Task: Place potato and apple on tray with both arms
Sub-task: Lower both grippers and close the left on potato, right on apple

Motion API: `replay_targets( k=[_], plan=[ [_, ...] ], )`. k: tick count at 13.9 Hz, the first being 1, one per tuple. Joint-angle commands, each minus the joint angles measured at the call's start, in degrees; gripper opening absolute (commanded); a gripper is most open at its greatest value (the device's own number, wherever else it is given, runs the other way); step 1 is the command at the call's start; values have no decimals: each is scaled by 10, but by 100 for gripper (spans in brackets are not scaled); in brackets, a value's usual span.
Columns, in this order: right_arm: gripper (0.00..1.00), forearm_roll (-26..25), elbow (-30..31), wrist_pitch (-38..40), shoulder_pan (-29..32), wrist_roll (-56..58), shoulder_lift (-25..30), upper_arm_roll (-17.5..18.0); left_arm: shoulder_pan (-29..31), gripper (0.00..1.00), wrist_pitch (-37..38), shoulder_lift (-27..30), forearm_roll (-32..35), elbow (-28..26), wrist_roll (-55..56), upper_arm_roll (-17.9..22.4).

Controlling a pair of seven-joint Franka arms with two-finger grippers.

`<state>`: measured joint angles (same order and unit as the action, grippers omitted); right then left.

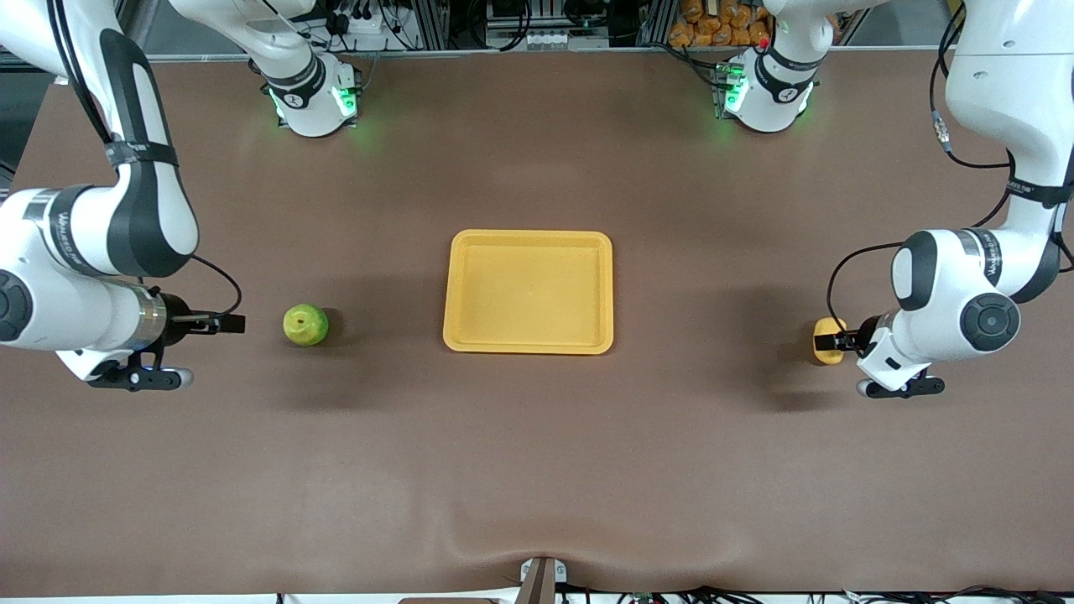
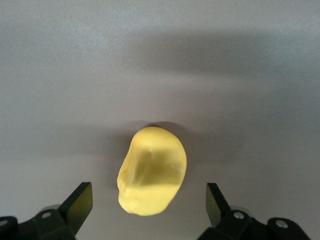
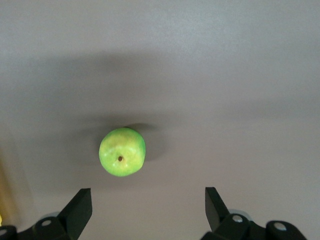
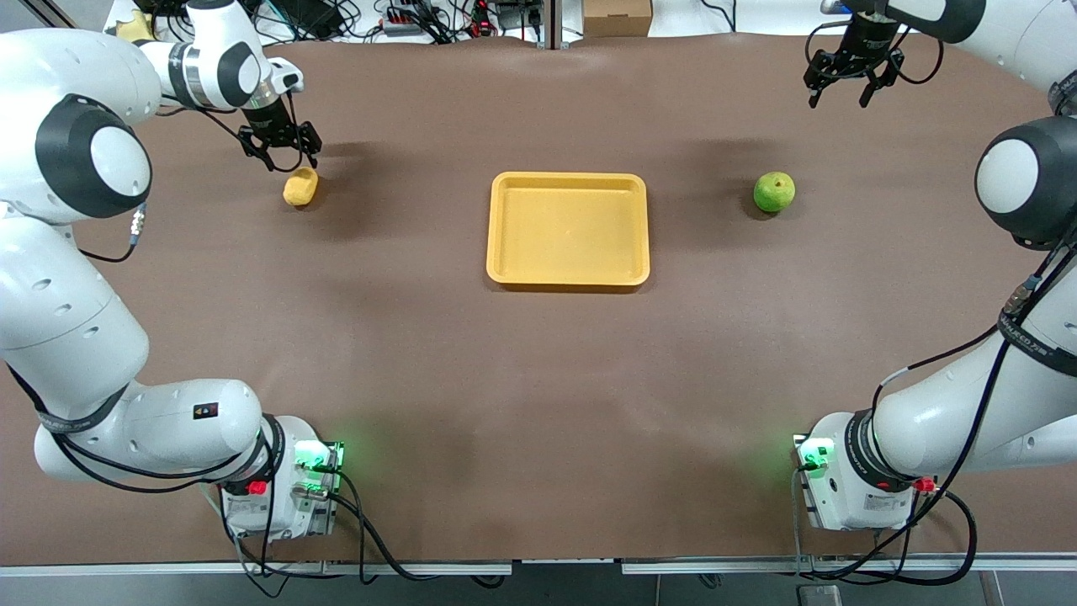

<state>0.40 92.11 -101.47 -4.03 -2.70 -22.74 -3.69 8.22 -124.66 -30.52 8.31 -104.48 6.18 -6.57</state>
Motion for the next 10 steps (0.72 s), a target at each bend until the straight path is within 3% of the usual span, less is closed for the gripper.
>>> replay_targets(
  k=[1, 10],
  plan=[
    [100, 8, 26, -28, -5, 2, 5, -2, 4, 100, -15, -9, 14, -2, -3, -4],
    [100, 29, 109, -133, -21, 2, -2, -2, -2, 100, -17, -24, 39, -6, -4, -5]
  ],
)
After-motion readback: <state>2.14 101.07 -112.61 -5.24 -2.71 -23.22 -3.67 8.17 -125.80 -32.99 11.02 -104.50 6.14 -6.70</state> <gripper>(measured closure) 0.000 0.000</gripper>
